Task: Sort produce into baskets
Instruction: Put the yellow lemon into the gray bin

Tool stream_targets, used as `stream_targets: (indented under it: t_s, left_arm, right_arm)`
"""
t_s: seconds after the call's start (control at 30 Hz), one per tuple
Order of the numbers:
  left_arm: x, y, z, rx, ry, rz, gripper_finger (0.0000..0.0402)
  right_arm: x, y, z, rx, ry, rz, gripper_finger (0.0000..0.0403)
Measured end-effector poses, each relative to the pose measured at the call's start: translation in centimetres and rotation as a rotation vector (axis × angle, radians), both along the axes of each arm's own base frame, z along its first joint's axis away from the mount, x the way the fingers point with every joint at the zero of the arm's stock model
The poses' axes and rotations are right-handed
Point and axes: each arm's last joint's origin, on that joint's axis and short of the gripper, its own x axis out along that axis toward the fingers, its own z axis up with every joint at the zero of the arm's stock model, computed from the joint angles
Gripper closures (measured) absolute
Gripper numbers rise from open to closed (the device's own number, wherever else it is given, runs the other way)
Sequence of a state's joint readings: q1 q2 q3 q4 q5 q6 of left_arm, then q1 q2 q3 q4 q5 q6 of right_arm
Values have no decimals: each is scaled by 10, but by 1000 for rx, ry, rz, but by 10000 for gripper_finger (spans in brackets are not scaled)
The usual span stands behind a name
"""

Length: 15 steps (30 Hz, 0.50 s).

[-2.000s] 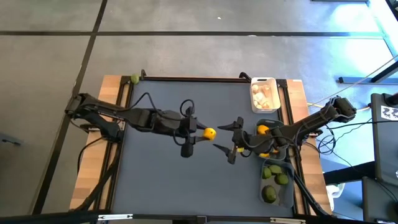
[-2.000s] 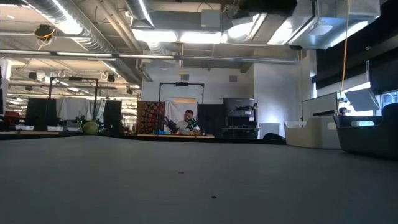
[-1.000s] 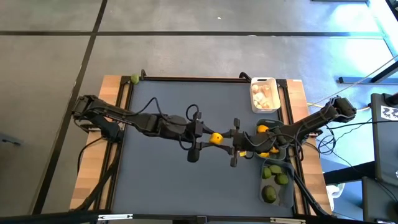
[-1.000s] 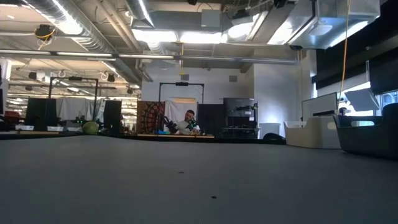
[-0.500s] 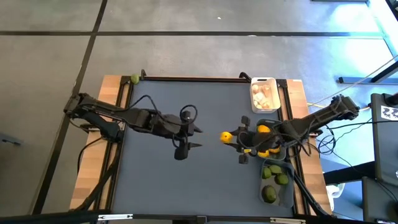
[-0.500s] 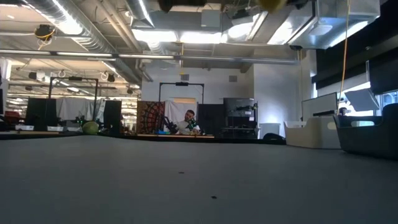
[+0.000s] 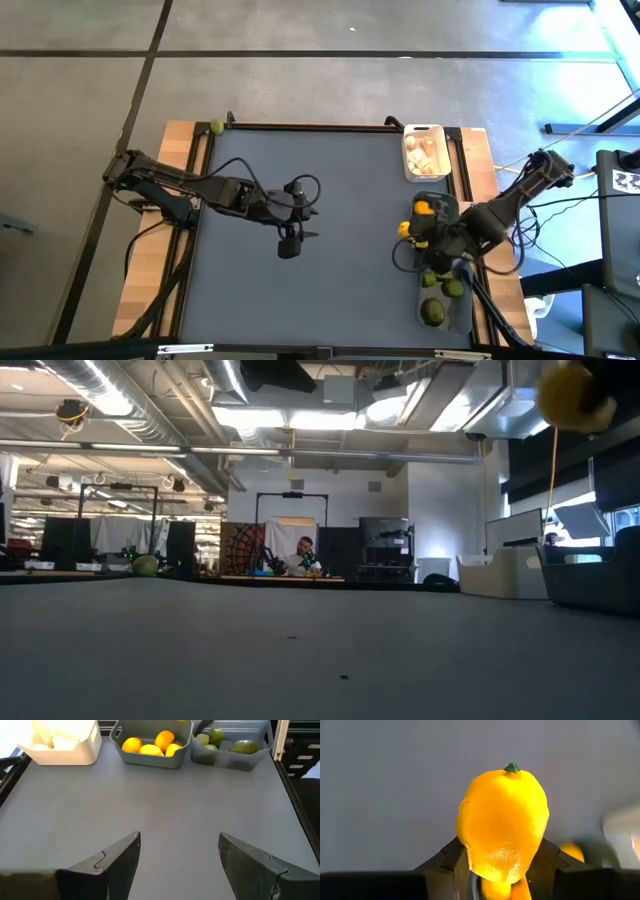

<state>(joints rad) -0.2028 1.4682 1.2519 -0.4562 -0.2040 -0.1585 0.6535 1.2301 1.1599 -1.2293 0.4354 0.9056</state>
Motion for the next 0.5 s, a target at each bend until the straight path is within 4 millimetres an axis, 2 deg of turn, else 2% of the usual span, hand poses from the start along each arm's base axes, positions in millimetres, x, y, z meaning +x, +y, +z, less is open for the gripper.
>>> stream_targets:
  t_s: [0.13,0.27,0.5]
  left_arm:
    - [0,2,0,1,-2,7,139]
    - [0,2,0,2,-2,6,139]
    - [3,5,2,25,-28,-4,139]
  right_arm:
    - [-17,-4,-15,-3,120,-165,263]
    - [-28,-11,-39,-33,246,-284,262]
    - [-24,-39,-66,7,435,-431,262]
